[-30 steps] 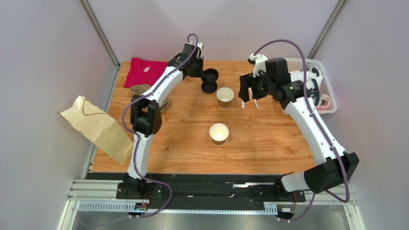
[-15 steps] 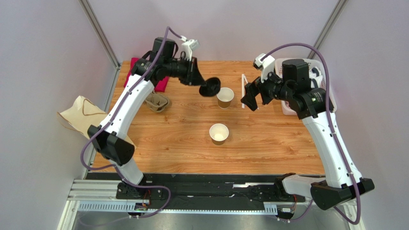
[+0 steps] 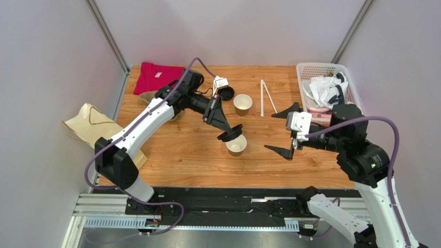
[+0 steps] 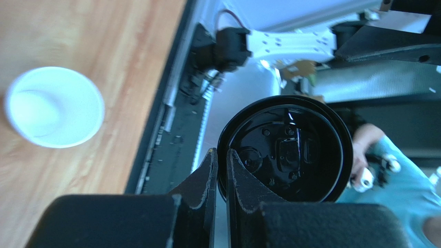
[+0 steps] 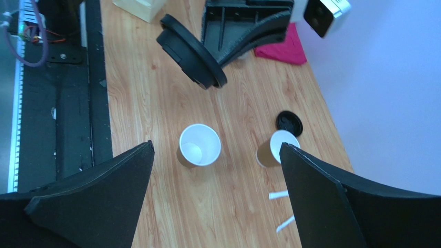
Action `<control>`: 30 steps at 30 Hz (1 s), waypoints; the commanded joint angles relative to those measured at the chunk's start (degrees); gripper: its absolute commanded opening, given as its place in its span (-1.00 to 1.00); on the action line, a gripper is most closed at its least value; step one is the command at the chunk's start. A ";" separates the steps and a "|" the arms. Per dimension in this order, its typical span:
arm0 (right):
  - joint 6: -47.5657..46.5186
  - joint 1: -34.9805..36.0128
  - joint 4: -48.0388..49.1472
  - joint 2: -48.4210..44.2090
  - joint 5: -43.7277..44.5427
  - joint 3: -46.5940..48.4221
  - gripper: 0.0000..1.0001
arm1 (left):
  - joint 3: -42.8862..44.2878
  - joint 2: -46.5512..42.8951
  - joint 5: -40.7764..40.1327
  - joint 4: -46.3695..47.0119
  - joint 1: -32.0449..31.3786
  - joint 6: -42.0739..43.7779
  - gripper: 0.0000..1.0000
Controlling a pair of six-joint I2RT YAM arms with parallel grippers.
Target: Pack the takeout coffee
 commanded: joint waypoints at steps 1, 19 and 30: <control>1.47 4.52 9.83 -2.23 -6.57 -5.18 1.00 | 0.05 -3.99 10.22 7.85 -2.52 -1.13 -1.00; 3.32 25.37 12.57 2.76 2.93 -3.25 0.74 | 0.22 -2.77 12.08 8.29 -10.78 0.11 -1.00; 3.06 28.01 13.10 4.97 4.07 -4.04 0.36 | -0.65 -1.89 12.51 8.82 -12.11 -0.51 -1.00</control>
